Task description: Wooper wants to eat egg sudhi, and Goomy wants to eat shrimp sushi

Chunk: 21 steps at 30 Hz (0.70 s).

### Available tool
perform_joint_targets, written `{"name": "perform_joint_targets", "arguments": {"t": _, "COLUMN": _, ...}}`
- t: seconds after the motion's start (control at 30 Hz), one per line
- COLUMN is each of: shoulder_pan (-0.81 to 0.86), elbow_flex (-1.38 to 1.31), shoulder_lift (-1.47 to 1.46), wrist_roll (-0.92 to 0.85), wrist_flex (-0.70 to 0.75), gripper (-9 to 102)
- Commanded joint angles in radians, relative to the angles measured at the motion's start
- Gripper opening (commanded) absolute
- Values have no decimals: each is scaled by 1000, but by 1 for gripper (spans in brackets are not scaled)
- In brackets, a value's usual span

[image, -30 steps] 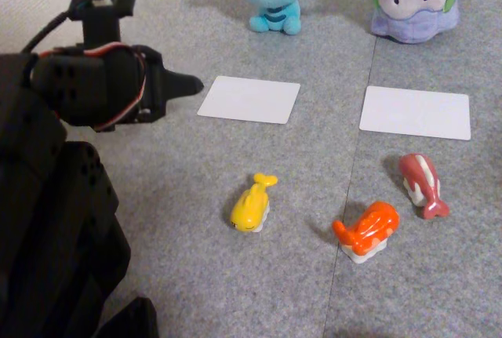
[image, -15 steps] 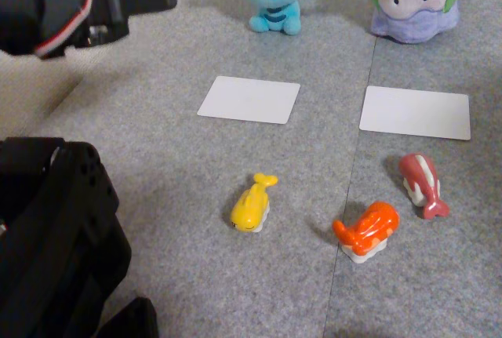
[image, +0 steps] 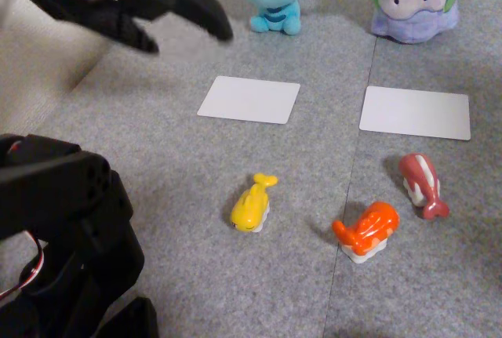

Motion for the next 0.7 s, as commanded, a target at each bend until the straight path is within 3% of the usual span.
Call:
{"name": "perform_joint_targets", "arguments": {"t": 0.0, "shoulder_pan": 12, "elbow_flex": -52, "shoulder_lift": -130, "wrist_roll": -46, "wrist_flex": 21, "gripper": 28}}
{"name": "perform_joint_targets", "arguments": {"t": 0.13, "shoulder_pan": 81, "elbow_flex": -52, "shoulder_lift": -229, "wrist_roll": -114, "wrist_flex": 23, "gripper": 28}}
{"name": "perform_joint_targets", "arguments": {"t": 0.4, "shoulder_pan": 314, "elbow_flex": -35, "shoulder_lift": -354, "wrist_roll": -414, "wrist_flex": 26, "gripper": 28}}
{"name": "perform_joint_targets", "arguments": {"t": 0.67, "shoulder_pan": 318, "elbow_flex": -35, "shoulder_lift": -637, "wrist_roll": -495, "wrist_flex": 17, "gripper": 28}}
